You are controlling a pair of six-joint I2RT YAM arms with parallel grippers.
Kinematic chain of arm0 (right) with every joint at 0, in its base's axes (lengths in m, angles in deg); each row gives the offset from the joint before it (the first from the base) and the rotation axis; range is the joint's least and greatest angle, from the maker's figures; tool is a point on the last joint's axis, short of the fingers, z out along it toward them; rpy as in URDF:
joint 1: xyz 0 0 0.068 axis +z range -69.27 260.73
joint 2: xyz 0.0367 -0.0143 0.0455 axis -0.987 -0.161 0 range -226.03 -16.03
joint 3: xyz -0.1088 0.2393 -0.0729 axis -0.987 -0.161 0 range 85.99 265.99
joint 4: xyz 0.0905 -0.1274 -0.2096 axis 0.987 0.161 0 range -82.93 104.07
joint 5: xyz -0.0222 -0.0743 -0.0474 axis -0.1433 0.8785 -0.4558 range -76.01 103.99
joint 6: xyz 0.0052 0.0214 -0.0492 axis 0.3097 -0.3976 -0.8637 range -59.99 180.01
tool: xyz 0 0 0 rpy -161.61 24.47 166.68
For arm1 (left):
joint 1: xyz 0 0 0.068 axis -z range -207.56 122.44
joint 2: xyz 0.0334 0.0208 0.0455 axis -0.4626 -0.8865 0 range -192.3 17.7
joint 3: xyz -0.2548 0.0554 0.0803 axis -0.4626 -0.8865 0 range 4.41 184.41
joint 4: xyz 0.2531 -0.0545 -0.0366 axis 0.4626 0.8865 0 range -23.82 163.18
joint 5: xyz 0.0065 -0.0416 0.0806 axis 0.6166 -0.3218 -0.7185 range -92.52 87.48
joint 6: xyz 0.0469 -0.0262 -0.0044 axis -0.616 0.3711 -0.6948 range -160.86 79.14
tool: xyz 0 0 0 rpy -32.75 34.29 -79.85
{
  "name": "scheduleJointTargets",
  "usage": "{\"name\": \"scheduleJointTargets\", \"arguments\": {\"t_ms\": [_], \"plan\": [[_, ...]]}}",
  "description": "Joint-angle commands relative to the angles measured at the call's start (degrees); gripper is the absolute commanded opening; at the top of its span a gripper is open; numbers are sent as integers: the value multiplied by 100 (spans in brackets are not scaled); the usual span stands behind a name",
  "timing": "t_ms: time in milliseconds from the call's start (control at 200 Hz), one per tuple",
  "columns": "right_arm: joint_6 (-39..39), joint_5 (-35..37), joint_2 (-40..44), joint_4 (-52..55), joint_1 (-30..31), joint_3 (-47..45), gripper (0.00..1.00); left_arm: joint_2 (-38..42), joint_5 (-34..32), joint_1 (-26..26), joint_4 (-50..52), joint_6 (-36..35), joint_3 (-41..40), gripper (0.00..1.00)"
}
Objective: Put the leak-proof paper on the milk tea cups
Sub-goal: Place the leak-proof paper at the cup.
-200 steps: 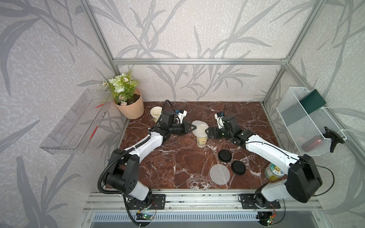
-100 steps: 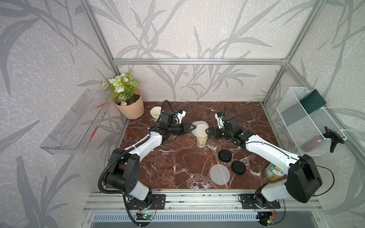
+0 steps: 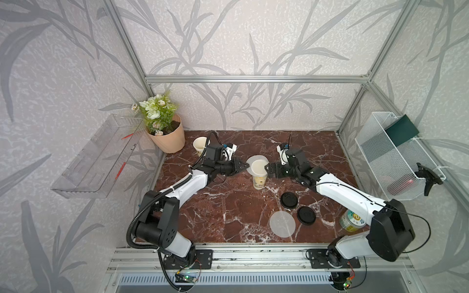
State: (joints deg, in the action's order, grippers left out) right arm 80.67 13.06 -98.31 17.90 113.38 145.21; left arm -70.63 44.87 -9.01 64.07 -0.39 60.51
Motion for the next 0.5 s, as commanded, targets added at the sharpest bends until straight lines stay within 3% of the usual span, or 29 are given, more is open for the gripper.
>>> {"name": "scheduleJointTargets", "arguments": {"t_ms": [0, 495], "plan": [[-75, 26, 238, 0, 13, 80, 99, 85, 29, -18, -44, -74, -22, 12], [-51, 40, 256, -63, -27, 11, 99, 9, 134, 96, -66, -39, 67, 6]]}}
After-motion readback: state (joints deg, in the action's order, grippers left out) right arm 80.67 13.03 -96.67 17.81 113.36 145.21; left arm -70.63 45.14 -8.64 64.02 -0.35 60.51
